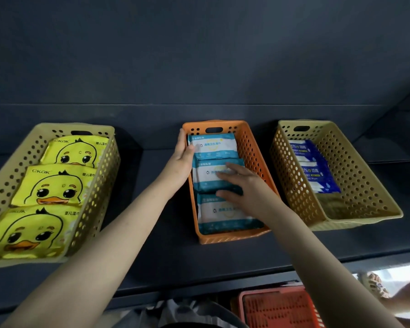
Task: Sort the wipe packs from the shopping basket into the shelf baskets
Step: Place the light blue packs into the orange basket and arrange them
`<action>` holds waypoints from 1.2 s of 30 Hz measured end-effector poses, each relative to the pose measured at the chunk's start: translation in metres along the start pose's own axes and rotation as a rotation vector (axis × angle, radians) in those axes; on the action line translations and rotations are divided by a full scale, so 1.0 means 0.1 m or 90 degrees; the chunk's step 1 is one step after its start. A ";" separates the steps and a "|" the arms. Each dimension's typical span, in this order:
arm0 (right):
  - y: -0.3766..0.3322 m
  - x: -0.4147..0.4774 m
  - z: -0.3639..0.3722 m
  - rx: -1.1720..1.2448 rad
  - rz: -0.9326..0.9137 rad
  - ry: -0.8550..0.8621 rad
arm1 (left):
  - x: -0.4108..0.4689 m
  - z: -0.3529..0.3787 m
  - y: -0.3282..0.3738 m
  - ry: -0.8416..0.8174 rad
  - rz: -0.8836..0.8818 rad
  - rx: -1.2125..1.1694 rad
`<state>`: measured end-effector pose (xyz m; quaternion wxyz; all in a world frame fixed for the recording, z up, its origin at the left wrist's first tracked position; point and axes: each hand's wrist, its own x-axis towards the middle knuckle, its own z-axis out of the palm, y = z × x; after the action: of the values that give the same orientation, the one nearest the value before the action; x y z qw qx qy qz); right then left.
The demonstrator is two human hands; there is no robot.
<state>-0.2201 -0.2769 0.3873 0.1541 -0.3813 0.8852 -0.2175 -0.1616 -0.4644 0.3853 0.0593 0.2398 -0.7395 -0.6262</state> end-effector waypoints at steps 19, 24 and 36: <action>-2.09 0.75 0.66 0.117 -0.207 0.087 | -0.75 -2.85 -0.35 0.264 0.089 0.357; -2.88 0.97 1.32 0.030 -0.148 -0.053 | -0.72 -3.26 -0.73 0.161 0.042 0.313; -3.19 0.98 1.92 -0.227 0.068 -0.208 | -0.42 -3.27 -0.86 0.025 -0.002 0.120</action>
<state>-0.0066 -0.5966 0.3721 0.2370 -0.3852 0.8918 0.0151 0.0265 -0.7485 0.3807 0.0499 0.2578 -0.7935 -0.5490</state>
